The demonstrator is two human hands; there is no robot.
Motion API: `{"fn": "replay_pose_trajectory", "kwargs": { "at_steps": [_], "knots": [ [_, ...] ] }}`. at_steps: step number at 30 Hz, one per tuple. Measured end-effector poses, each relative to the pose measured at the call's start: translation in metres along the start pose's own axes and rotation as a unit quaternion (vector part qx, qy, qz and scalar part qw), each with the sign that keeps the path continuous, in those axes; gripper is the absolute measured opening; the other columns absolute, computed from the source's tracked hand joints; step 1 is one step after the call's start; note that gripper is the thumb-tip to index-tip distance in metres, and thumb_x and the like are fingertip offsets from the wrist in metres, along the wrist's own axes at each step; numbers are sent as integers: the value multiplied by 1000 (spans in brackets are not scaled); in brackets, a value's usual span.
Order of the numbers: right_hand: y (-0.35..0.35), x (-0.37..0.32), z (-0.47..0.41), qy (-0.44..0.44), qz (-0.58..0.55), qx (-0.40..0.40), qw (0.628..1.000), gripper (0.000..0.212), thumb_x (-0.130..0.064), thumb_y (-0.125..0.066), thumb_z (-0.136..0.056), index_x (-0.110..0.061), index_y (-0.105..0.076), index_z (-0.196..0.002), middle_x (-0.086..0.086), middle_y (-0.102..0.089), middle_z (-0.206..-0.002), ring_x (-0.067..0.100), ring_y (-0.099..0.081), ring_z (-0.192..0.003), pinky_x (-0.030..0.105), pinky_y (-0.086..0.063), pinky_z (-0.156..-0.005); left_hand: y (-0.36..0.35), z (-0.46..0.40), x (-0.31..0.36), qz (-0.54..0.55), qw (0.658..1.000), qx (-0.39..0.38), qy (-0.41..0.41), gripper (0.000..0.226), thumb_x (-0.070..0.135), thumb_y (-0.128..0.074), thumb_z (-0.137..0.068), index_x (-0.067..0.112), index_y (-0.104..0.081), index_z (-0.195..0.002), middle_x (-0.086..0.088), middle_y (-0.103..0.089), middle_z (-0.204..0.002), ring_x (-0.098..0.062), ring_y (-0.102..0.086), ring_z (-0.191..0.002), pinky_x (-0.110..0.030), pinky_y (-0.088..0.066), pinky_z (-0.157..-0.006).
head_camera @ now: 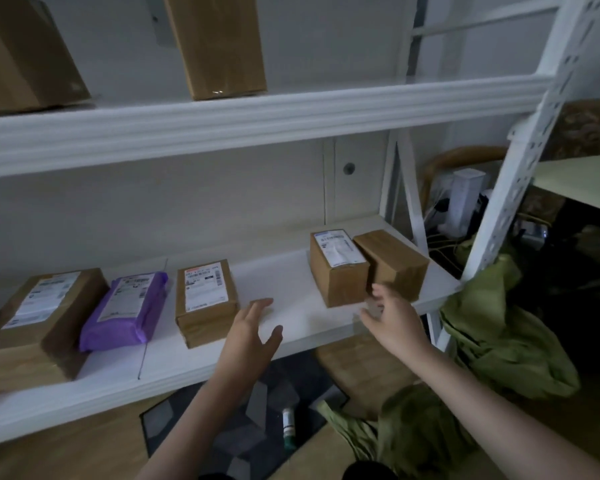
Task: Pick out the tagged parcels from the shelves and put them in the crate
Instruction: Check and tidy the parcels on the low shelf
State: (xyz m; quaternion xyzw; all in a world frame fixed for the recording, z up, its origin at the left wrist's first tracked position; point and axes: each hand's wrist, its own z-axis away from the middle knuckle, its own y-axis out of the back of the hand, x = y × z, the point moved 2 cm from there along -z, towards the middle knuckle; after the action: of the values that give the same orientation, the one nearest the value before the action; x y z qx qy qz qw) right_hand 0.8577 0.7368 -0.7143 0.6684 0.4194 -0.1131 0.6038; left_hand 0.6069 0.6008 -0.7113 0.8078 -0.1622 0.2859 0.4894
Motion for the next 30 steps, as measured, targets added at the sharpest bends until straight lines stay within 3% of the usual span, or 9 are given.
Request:
{"fn": "replay_pose_trajectory", "kwargs": {
  "at_steps": [4,9,17,21,24,27,30],
  "knots": [
    [-3,11,-8,-5,-43,-14,999,62,-32,-73,-91,-20,-43,-144,-8,-58,-128,8,-57,-117,22,-44,-92,-29,-25,21,-3,999,-34,39,59,31,-68,-93,23,-43,-146,5,-48,-145,-14,-50,-128,-24,-39,-101],
    [-7,19,-38,-25,-37,-44,998,45,-29,-78,-86,-24,-53,-123,-7,-64,-119,13,-62,-115,24,-45,-91,-68,-55,36,-11,996,-63,59,73,35,-72,-90,19,-36,-151,0,-44,-150,-16,-50,-130,-34,-45,-107],
    [-7,17,-73,-12,-53,-147,988,60,-23,-80,-83,-19,-52,-136,0,-65,-126,19,-61,-117,31,-50,-97,-100,-80,35,8,995,-55,86,89,37,-76,-87,10,-27,-156,-8,-37,-157,-23,-44,-138,-37,-41,-111],
    [-14,13,-73,8,-54,-145,988,61,-26,-80,-85,-21,-52,-139,-2,-66,-127,18,-62,-119,33,-50,-99,-102,-76,32,28,996,-47,77,79,35,-74,-88,17,-34,-153,-6,-44,-151,-23,-46,-136,-43,-44,-110],
    [-22,8,-67,18,-49,-137,989,58,-28,-79,-87,-21,-54,-139,-3,-67,-127,17,-63,-119,35,-51,-101,-99,-64,36,50,996,-34,61,65,32,-71,-90,25,-41,-147,0,-51,-143,-18,-51,-129,-38,-47,-107],
    [-29,0,-57,48,-64,-123,989,51,-27,-76,-89,-18,-57,-135,-1,-67,-127,16,-63,-117,30,-51,-98,-90,-49,37,53,996,-17,67,63,32,-70,-91,27,-41,-147,4,-50,-143,-13,-51,-128,-30,-44,-105],
    [-37,-9,-44,81,-58,-107,989,50,-27,-74,-91,-18,-57,-137,0,-66,-128,17,-63,-118,33,-54,-99,-79,-34,29,49,995,-18,83,64,33,-70,-91,23,-42,-147,2,-51,-142,-14,-53,-126,-33,-47,-106]
  ]
}}
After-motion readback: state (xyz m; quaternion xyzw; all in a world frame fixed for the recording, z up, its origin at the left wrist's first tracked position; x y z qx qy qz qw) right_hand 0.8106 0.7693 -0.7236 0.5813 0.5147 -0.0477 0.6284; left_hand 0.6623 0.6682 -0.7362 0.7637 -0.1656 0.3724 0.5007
